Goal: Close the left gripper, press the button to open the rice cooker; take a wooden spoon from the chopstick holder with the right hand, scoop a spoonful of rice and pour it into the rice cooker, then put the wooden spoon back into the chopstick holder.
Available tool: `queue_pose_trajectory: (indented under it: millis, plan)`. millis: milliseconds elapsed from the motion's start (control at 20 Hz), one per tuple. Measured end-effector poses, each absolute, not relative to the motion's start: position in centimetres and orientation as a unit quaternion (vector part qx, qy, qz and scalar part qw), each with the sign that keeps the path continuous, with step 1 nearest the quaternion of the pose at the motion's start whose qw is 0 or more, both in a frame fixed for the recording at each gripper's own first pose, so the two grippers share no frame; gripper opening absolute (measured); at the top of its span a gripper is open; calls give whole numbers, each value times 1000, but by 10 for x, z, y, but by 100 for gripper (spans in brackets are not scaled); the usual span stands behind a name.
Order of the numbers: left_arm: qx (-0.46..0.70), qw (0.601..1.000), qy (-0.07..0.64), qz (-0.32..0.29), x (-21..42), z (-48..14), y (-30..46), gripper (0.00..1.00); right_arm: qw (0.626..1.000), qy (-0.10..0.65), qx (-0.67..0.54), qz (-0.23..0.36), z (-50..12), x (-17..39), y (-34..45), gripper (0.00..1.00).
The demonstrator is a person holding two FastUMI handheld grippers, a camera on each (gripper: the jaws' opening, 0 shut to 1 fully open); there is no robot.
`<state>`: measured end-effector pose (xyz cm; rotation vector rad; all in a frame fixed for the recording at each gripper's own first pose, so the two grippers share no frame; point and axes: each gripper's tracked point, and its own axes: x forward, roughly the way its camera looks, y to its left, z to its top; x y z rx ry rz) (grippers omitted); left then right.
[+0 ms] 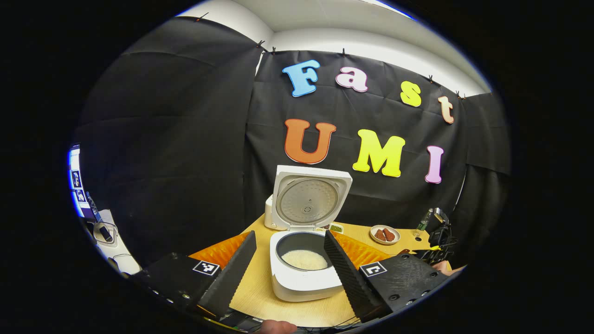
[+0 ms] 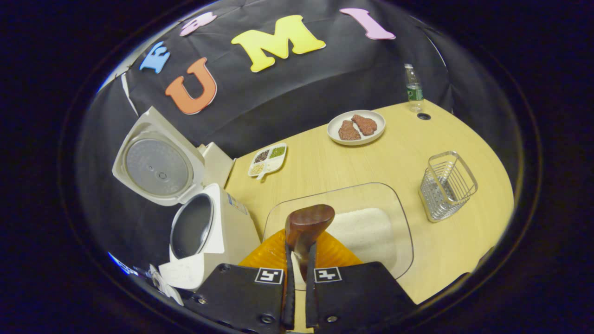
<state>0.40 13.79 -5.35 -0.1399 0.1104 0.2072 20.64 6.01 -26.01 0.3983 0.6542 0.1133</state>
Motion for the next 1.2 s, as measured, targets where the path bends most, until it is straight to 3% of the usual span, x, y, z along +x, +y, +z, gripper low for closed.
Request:
queue_pose_trajectory:
  millis: [600,1200]
  plan:
    - [-64,993,48,91,16,-42,108,94,836,340,428,38,-267,206,16,11]
    - [-54,994,32,92,34,-29,82,94,772,269,572,67,-201,204,-35,10]
